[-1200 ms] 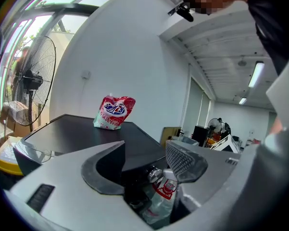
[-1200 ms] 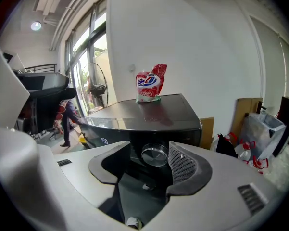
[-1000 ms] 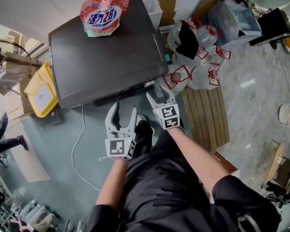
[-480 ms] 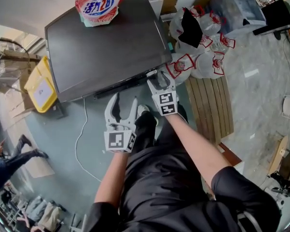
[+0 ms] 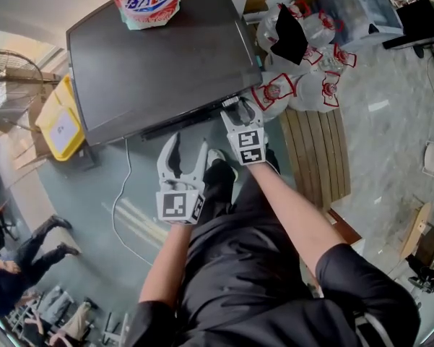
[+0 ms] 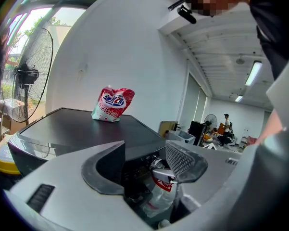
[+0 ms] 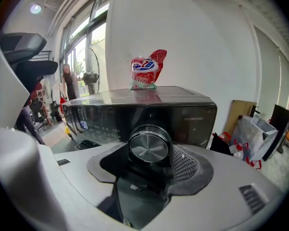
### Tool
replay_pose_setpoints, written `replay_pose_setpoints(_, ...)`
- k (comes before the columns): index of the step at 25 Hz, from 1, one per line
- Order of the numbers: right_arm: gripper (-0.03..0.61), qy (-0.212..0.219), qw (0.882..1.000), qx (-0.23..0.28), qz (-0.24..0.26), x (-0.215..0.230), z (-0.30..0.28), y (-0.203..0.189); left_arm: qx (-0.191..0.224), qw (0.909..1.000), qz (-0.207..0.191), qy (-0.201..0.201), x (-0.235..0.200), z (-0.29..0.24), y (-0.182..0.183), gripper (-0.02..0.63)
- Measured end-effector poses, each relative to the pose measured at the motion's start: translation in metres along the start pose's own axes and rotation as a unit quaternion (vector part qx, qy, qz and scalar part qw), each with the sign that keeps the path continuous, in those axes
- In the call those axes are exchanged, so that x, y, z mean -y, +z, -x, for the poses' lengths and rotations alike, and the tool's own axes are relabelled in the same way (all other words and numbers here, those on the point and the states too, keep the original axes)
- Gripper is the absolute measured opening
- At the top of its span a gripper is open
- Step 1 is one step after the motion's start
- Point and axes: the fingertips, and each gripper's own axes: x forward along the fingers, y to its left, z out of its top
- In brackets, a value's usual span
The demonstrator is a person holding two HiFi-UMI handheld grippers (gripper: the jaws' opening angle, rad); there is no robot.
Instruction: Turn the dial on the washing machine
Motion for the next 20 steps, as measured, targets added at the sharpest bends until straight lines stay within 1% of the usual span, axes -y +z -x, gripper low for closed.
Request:
replay_pose_setpoints(2, 0.245, 0.001, 1.000, 0.003, -0.003, -0.0007, 0.0009, 0.0006, -0.002, 1.0000, 0.000, 0.000, -0.0011, 0.0017, -0.0010, 0.241)
replay_pose_setpoints(4, 0.247, 0.005, 1.000, 0.006, -0.019, -0.0001, 0.0015, -0.0004, -0.004, 1.0000, -0.002, -0.002, -0.0019, 0.0023, -0.0018, 0.241)
replay_pose_setpoints(10, 0.249, 0.029, 0.994, 0.019, -0.103, 0.0054, 0.0003, -0.0008, -0.004, 1.0000, 0.002, 0.000, -0.0049, 0.0021, -0.0041, 0.241)
replay_pose_setpoints(15, 0.249, 0.047, 0.987, 0.027, -0.152, 0.0068, 0.0013, -0.0002, -0.003, 1.0000, 0.004, -0.001, -0.0017, 0.0051, -0.0066, 0.241)
replay_pose_setpoints(18, 0.249, 0.057, 0.983, 0.029, -0.174, 0.0071, 0.0009, -0.0012, -0.004, 1.0000, 0.003, -0.001, -0.0005, 0.0058, -0.0072, 0.241)
replay_pose_setpoints(20, 0.247, 0.059, 0.983, 0.029, -0.174, 0.0070, 0.0007, -0.0007, -0.005, 1.0000, 0.003, -0.002, 0.0002, 0.0056, -0.0073, 0.241)
